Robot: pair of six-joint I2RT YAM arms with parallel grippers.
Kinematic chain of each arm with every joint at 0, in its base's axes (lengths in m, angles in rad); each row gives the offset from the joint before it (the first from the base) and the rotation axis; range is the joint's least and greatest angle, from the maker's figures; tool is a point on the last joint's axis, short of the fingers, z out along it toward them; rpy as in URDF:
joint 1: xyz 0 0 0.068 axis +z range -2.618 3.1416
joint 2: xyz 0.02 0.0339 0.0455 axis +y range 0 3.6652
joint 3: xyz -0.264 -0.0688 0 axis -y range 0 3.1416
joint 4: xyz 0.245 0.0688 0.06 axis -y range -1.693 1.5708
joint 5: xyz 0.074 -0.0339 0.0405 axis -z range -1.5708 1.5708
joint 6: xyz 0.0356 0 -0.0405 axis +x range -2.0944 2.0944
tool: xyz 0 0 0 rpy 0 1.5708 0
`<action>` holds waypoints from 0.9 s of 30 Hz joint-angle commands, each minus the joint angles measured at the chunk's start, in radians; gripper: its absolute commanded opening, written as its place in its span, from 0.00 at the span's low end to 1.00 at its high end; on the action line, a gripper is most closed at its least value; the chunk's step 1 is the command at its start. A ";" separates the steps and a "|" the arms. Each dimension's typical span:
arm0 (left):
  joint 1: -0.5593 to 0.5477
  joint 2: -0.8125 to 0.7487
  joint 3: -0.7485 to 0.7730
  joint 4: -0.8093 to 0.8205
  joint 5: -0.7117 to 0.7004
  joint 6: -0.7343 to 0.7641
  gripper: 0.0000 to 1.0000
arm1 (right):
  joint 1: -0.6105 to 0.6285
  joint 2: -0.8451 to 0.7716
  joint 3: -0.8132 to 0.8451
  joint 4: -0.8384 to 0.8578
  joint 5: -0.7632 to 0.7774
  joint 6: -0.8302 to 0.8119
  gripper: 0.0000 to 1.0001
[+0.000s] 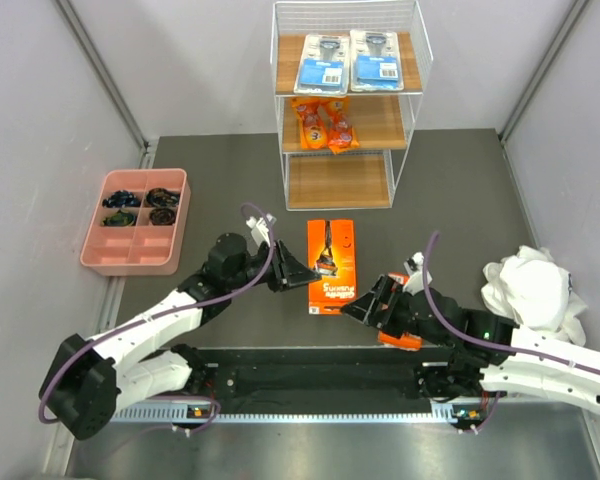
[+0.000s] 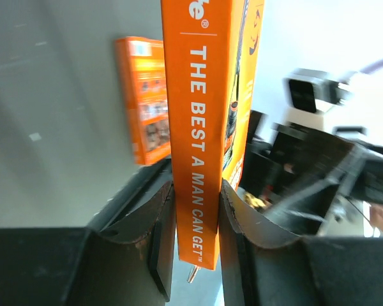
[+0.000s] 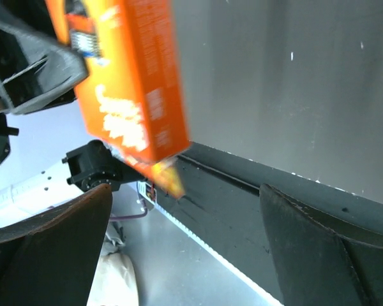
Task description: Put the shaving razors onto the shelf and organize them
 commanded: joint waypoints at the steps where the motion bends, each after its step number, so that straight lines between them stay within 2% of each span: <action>1: 0.004 0.008 -0.033 0.247 0.107 -0.060 0.00 | -0.009 -0.037 -0.020 0.020 0.048 0.013 0.96; 10: 0.004 0.003 -0.063 0.281 0.111 -0.076 0.00 | -0.007 -0.031 -0.009 0.069 0.076 -0.008 0.93; 18: 0.004 0.005 -0.071 0.292 0.122 -0.090 0.00 | -0.009 -0.008 -0.017 0.118 0.064 -0.005 0.84; 24: 0.004 0.005 -0.086 0.321 0.127 -0.112 0.00 | -0.007 0.010 -0.023 0.158 0.058 -0.007 0.72; 27: 0.005 0.006 -0.094 0.329 0.128 -0.118 0.00 | -0.009 0.016 -0.031 0.184 0.055 -0.001 0.60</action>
